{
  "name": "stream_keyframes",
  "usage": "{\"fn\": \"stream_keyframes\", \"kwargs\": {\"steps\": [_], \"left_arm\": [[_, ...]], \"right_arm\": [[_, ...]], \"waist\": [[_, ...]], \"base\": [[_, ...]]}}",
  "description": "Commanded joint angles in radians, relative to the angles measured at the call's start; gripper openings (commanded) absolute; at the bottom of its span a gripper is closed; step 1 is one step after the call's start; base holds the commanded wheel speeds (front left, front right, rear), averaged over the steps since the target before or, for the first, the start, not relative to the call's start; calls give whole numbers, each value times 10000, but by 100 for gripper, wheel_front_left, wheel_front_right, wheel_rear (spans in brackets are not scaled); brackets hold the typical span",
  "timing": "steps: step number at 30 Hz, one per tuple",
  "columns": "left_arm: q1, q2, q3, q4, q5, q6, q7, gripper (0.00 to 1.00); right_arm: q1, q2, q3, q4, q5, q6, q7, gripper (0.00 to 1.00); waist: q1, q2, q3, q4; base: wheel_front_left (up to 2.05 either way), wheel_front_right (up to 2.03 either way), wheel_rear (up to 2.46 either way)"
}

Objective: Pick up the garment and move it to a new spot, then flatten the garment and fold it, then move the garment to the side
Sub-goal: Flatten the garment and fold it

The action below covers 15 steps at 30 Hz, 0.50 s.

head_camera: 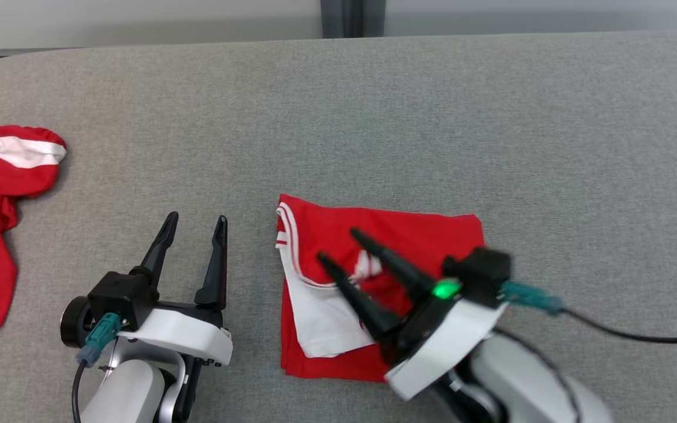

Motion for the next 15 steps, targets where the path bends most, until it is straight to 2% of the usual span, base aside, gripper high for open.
{"fn": "stream_keyframes", "kwargs": {"steps": [1,8,14,15], "left_arm": [[-31,44,53,-4,-14,46,-36,100],[118,100,252,-89,-5,121,-39,100],[174,178,515,-409,162,216,-39,100],[243,214,621,-571,246,271,-40,100]], "right_arm": [[10,-161,-159,-160,-6,-1,-100,100],[1175,-966,-3128,-2419,-617,-1,-84,100],[2130,-1360,-5314,-3030,-1602,-1,-85,100],[2378,-1490,-5922,-3023,-2086,-1,-85,100]], "waist": [[0,-1,-23,-52],[0,-1,-230,-311],[0,-1,-400,-464],[0,-1,-475,-509]], "base": [[0,0,0],[0,0,0],[0,0,0],[0,0,0]]}}
